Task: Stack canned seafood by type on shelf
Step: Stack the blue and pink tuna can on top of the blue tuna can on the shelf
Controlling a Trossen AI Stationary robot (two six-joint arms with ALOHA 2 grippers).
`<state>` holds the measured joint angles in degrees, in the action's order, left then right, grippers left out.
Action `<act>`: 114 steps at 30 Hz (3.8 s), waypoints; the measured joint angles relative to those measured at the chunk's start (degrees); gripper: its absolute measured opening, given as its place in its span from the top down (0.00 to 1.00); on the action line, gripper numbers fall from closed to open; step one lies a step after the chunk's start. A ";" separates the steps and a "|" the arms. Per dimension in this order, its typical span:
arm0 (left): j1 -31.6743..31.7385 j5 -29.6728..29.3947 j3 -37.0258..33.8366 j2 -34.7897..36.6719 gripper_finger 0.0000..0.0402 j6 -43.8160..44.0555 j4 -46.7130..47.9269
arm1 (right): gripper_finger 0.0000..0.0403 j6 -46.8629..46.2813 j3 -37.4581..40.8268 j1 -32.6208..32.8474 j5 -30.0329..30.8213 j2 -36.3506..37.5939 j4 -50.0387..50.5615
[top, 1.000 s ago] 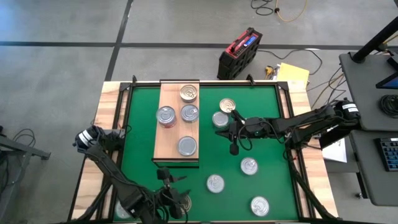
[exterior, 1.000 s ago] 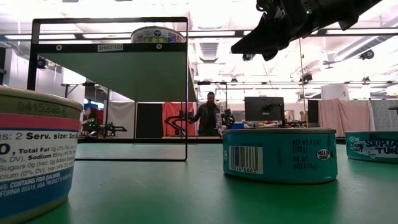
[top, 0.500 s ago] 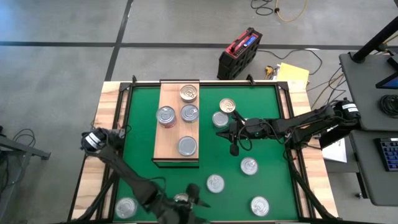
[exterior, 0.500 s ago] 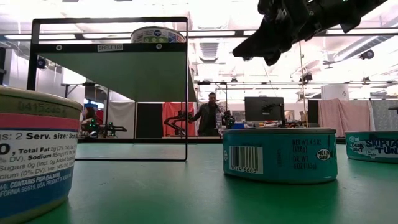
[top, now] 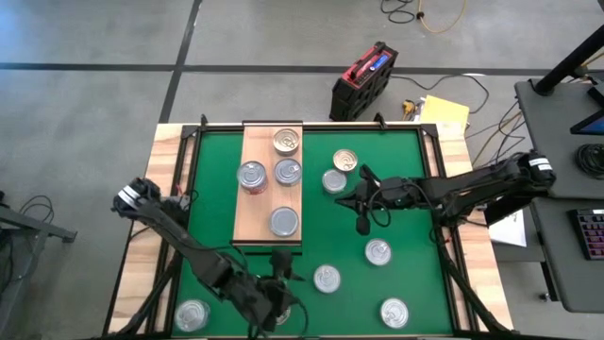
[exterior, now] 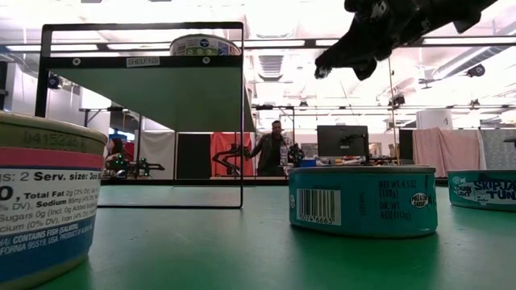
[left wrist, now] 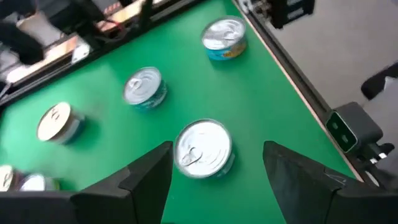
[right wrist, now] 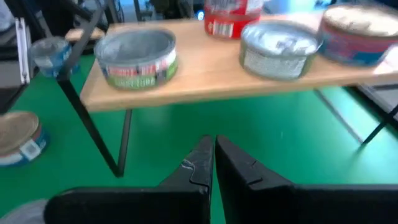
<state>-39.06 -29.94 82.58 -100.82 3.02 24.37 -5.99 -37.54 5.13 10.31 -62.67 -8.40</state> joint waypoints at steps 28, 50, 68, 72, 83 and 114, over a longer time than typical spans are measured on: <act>-0.03 -22.80 -26.93 35.53 0.42 -6.93 -6.66 | 0.98 -29.83 -2.81 -4.03 6.47 6.34 22.33; -0.27 -20.36 -26.93 36.04 0.42 -2.46 5.89 | 0.98 -29.59 -6.71 -4.08 12.69 5.11 32.87; -0.27 -21.98 -26.93 36.31 0.42 8.83 7.12 | 0.98 -29.89 -9.12 -9.03 9.02 -6.34 34.08; -0.27 -21.98 -26.83 36.31 0.42 9.65 8.86 | 0.98 -31.52 -9.11 -9.67 9.14 -6.80 35.19; -0.27 -21.98 -26.75 36.31 0.42 10.41 8.94 | 0.98 -32.19 -10.42 -13.73 9.19 -6.43 44.53; -0.27 -21.98 -25.16 36.31 0.42 11.66 4.46 | 0.98 -31.53 -8.67 -14.93 3.16 -6.45 60.12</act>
<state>-39.33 -51.92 57.43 -64.51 14.67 28.84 -37.52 -46.21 -9.80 13.47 -69.12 51.71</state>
